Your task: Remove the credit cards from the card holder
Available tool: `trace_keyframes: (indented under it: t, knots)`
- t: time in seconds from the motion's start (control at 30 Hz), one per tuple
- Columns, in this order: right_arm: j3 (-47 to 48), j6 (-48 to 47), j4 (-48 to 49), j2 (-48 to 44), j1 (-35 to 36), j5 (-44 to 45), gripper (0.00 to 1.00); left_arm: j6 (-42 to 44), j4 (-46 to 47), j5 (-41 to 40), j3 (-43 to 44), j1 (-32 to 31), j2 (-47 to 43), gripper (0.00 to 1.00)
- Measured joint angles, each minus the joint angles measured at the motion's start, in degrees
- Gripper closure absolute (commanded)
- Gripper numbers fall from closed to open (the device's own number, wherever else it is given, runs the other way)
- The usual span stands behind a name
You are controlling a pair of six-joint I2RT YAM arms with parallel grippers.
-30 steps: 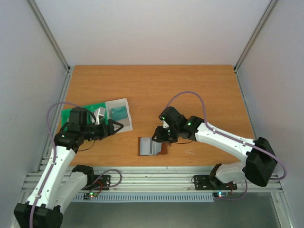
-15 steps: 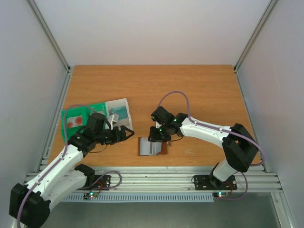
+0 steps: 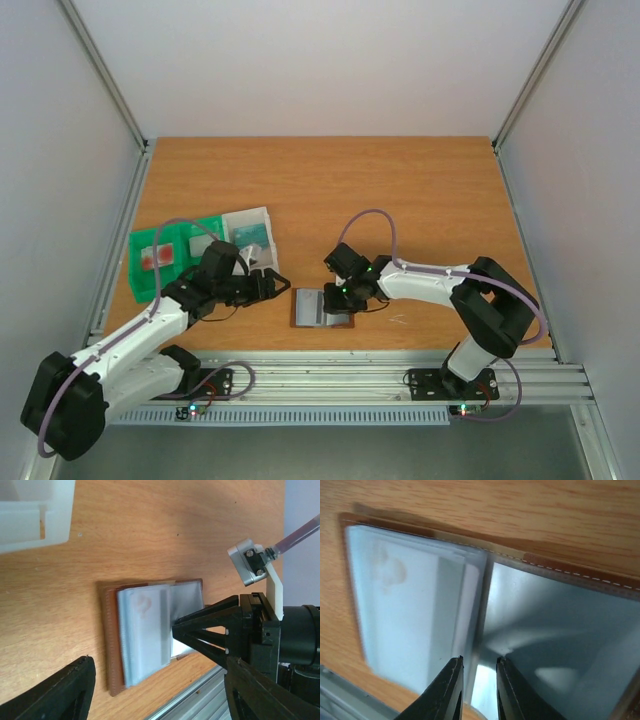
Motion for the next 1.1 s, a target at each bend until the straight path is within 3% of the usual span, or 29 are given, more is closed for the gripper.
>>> trace_keyframes:
  t: [0.33,0.77,1.1]
  knots:
    - [-3.7,-0.6,10.2,-0.1,-2.4,-2.4,0.83,-2.4,3.8,-0.1,-3.0,-0.3,1.0,0.35]
    - [-4.7,-1.6,14.7,1.9,-3.8,-5.6,0.95,-5.8,7.2,-1.7,-4.6,-1.1,1.6,0.47]
    - [-9.5,-0.3,23.0,1.7,-5.5,-8.5,0.99,-7.8,11.8,-2.4,-4.7,-6.4,5.5,0.47]
